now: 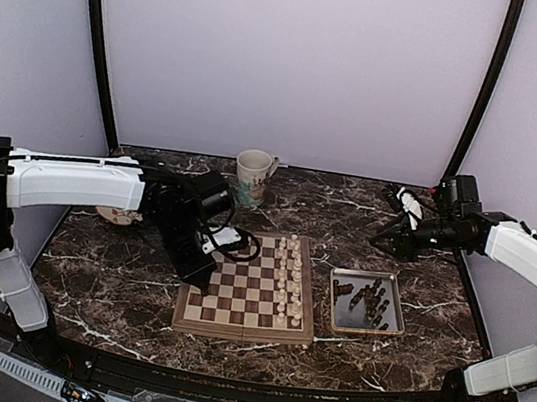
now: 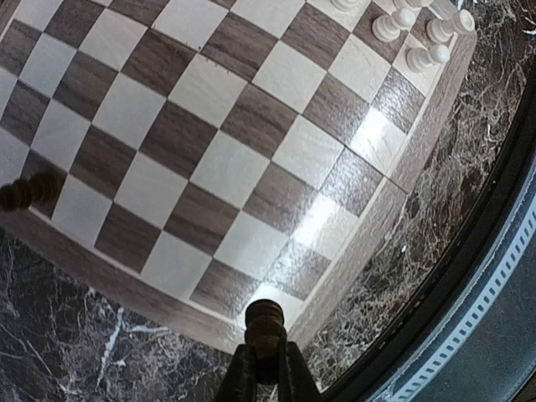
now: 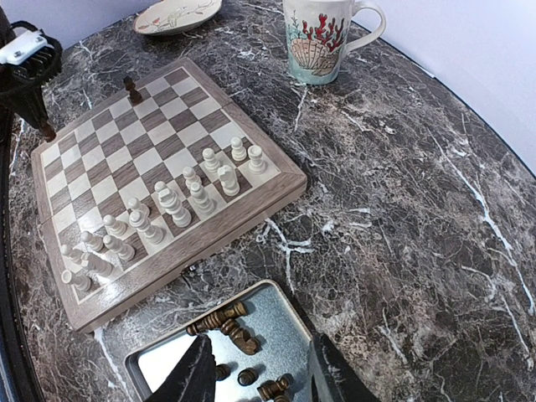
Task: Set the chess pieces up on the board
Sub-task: Place the knight at b8.
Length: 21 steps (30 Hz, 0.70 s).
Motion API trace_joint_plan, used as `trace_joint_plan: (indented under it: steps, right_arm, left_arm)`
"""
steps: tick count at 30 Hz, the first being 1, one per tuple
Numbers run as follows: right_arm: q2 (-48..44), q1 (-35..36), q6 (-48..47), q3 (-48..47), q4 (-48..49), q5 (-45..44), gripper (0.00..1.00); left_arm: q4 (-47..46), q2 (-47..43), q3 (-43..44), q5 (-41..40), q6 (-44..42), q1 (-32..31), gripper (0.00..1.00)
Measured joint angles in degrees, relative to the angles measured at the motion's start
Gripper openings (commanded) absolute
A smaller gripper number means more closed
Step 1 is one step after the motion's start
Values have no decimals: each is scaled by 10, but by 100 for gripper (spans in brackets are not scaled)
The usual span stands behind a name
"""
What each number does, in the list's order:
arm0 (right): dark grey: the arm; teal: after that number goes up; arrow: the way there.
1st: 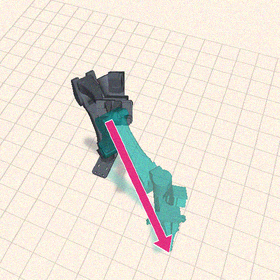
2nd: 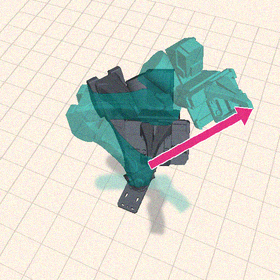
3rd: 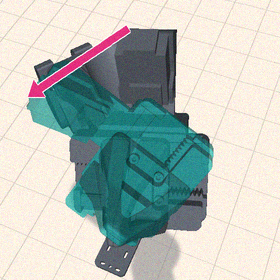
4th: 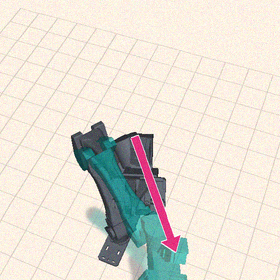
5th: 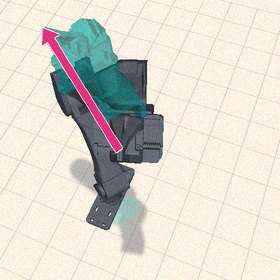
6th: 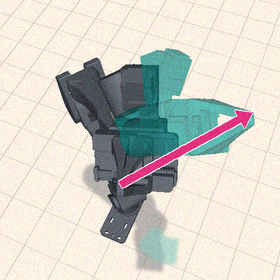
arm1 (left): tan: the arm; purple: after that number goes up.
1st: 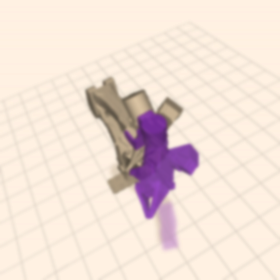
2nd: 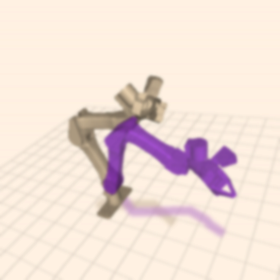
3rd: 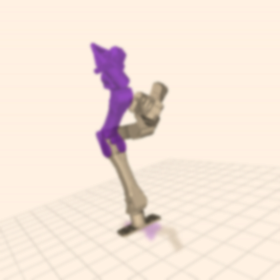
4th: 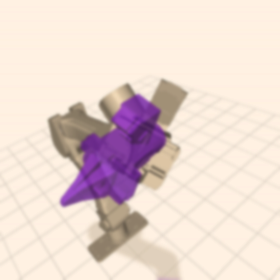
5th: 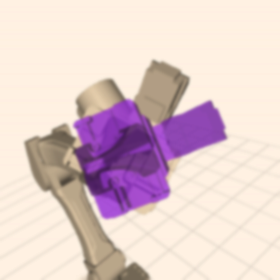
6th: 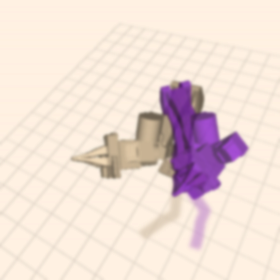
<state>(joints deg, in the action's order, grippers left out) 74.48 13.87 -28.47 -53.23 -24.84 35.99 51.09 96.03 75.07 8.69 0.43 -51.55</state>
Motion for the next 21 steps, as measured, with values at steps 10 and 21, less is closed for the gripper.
trace_joint_plan:
  steps: [10, 21]
  right_arm:
    - [5, 0, -2, 0, 0, 0, 38]
    - [5, 0, -4, 0, 0, -2, 38]
  left_arm:
    - [20, -43, -41, -19, 37, -1, 4]
    - [10, 0, -41, -42, 37, -1, 4]
